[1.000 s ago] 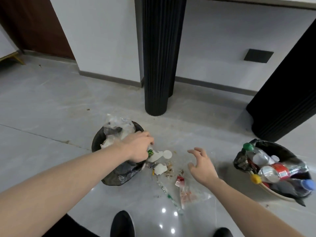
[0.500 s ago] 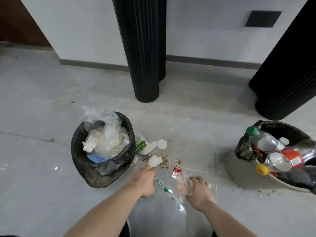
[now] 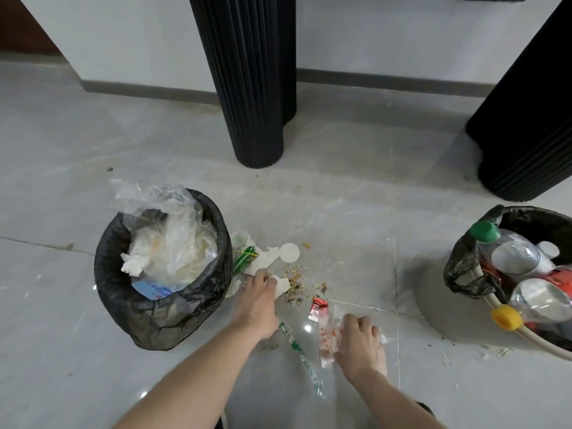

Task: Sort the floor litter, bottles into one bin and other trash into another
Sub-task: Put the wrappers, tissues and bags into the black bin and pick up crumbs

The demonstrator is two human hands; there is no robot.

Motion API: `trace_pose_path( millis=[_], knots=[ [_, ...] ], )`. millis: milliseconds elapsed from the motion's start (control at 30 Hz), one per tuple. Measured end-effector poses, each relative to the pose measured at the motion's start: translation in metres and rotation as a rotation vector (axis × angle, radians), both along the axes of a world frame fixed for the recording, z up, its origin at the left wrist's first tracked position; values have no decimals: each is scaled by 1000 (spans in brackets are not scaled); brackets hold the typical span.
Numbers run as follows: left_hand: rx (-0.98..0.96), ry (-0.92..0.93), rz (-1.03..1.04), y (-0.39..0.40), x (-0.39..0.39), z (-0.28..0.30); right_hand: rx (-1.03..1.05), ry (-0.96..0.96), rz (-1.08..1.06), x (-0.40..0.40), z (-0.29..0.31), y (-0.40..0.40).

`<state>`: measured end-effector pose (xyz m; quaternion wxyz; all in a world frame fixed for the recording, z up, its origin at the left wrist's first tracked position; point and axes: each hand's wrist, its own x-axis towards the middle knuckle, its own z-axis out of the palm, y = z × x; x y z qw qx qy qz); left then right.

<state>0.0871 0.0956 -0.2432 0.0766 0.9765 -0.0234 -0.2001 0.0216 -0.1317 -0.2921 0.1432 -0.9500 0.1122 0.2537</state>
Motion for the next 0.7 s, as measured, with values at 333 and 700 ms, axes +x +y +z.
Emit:
trace_pose_path(
  millis=[333,700],
  knots=[
    [-19,38,301,2,82,-34,58,16,-1,10,-10,-14],
    [-20,-21,333,12,73,-57,225,-156,48,27,-8,-8]
  ],
)
